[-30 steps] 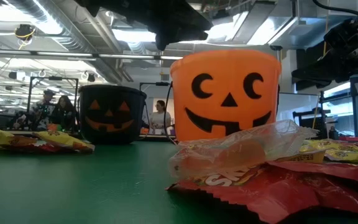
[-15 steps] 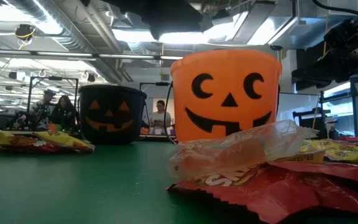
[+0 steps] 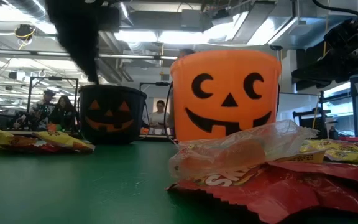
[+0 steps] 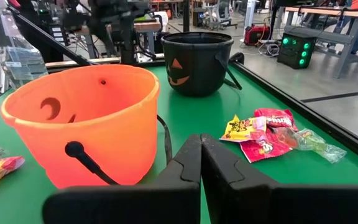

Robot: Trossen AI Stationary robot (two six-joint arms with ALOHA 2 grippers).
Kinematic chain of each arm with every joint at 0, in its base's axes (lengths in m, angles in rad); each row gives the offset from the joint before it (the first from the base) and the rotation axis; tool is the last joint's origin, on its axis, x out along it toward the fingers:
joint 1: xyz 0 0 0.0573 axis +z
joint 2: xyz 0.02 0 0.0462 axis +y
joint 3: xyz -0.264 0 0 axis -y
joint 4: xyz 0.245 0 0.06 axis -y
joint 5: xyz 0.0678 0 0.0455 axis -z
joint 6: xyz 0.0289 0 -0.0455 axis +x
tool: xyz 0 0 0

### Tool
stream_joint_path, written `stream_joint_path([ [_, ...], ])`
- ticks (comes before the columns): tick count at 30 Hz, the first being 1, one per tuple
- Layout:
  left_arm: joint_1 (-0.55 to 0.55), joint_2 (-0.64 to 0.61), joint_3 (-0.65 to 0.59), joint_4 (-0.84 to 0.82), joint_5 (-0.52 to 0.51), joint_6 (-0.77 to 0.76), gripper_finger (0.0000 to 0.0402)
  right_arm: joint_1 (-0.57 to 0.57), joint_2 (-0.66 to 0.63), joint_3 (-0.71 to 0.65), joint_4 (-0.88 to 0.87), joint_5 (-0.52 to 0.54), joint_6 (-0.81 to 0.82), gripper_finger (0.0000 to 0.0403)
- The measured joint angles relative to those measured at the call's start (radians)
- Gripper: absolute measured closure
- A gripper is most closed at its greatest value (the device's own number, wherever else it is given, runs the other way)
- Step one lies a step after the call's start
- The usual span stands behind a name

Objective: Sort candy
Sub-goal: Put the yellow candy into the purple bin

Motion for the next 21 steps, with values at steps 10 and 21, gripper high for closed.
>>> stream_joint_path([
  [10,-0.066,0.017,-0.092,0.186,0.004,-0.048,0.0262,0.000,0.000,0.000,0.000,0.000,0.000,0.0402],
  [21,-0.080,0.014,-0.230,0.295,0.049,-0.109,0.0262,0.000,0.000,0.000,0.076,0.009,0.000,0.0402],
])
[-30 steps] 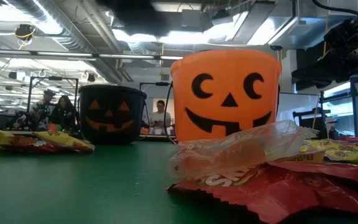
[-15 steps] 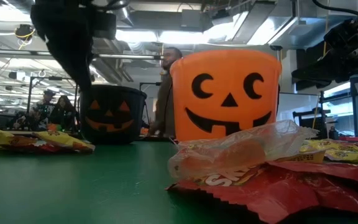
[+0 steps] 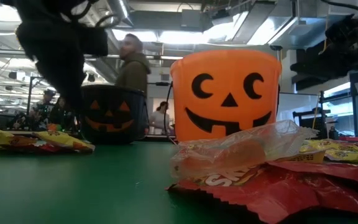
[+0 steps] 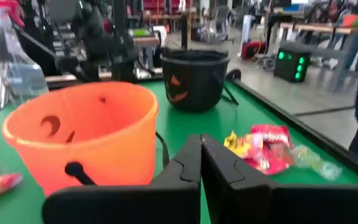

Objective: Sort candy
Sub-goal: Put the yellow candy into the purple bin

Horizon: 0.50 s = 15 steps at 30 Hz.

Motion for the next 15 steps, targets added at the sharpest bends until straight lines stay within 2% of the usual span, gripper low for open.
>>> stream_joint_path([
  [5,0.000,0.000,-0.045,0.011,0.045,-0.050,0.0261,0.000,0.000,0.000,0.143,-0.003,0.004,0.0402],
  [7,0.000,0.000,-0.046,0.016,0.064,-0.048,0.0257,0.000,0.000,0.000,0.209,-0.018,0.053,0.0402],
  [11,0.000,0.000,-0.037,0.043,0.088,-0.018,0.0236,0.000,0.002,0.000,0.364,0.017,0.154,0.0402],
  [15,-0.001,0.000,-0.025,0.078,0.137,-0.015,0.0206,0.000,0.003,0.000,0.472,0.061,0.155,0.0402],
])
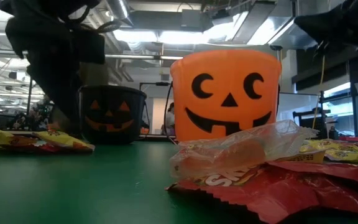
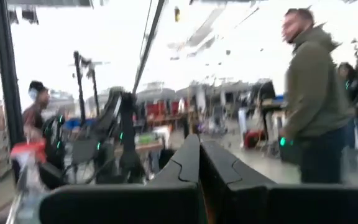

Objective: Sort candy
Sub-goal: Put the yellow candy into the purple bin

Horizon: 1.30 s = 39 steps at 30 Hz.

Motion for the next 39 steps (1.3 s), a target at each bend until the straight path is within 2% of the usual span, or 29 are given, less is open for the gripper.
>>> stream_joint_path([
  [4,-0.033,0.000,0.003,0.043,0.055,0.007,0.0184,0.000,0.012,0.000,0.039,-0.044,-0.028,0.0402],
  [6,-0.059,0.000,0.003,0.019,0.039,0.024,0.0180,0.000,0.033,0.000,0.035,-0.069,-0.050,0.0402],
  [11,-0.114,0.000,0.003,0.007,-0.041,0.083,0.0183,0.000,0.130,0.001,0.037,-0.036,-0.082,0.0384],
  [14,-0.142,0.000,0.003,0.007,-0.097,0.113,0.0185,0.000,0.194,0.015,0.038,-0.037,-0.104,0.0342],
  [17,-0.153,0.012,0.003,0.012,-0.131,0.134,0.0185,0.000,0.255,0.044,0.041,-0.053,-0.118,0.0278],
  [22,-0.153,0.065,0.003,0.012,-0.113,0.161,0.0185,0.000,0.335,0.094,0.044,-0.058,-0.130,0.0177],
  [26,-0.153,0.128,0.003,0.015,-0.081,0.168,0.0185,0.000,0.377,0.110,0.046,-0.061,-0.130,0.0134],
  [29,-0.153,0.158,0.003,0.025,-0.086,0.154,0.0185,0.000,0.392,0.111,0.047,-0.061,-0.130,0.0127],
  [33,-0.153,0.163,0.003,0.033,-0.092,0.149,0.0191,0.000,0.398,0.111,0.047,-0.061,-0.130,0.0137],
  [36,-0.153,0.162,0.003,0.053,-0.102,0.150,0.0210,0.000,0.398,0.111,0.047,-0.061,-0.130,0.0150],
  [39,-0.153,0.161,0.003,0.066,-0.102,0.150,0.0247,0.000,0.398,0.111,0.047,-0.061,-0.130,0.0165],
])
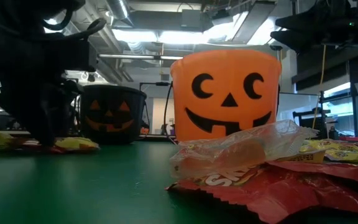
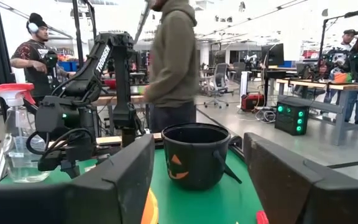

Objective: Sort candy
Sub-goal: Put the yellow candy into the purple bin

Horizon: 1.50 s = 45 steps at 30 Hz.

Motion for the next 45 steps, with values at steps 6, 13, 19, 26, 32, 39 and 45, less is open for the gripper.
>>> stream_joint_path([
  [6,0.008,0.000,0.037,-0.041,0.028,0.000,0.0350,0.000,0.000,0.000,0.010,0.010,0.002,0.0190],
  [13,0.043,-0.043,0.241,-0.222,-0.028,0.071,0.0397,0.001,0.018,0.004,0.099,0.036,-0.030,0.0200],
  [19,0.042,-0.095,0.397,-0.309,-0.164,0.190,0.0401,0.002,0.121,0.095,0.080,-0.081,-0.076,0.0200],
  [26,0.059,-0.142,0.456,-0.164,-0.322,0.372,0.0401,0.135,0.386,0.272,0.008,-0.094,-0.296,0.0200],
  [32,0.116,-0.130,0.456,-0.024,-0.314,0.471,0.0401,0.267,0.613,0.381,0.021,0.026,-0.557,0.0200],
  [39,0.179,-0.128,0.455,0.056,-0.212,0.471,0.0401,0.375,0.787,0.479,0.050,0.153,-0.749,0.0200],
  [45,0.205,-0.099,0.455,0.110,-0.148,0.456,0.0401,0.416,0.893,0.558,0.071,0.213,-0.816,0.0200],
])
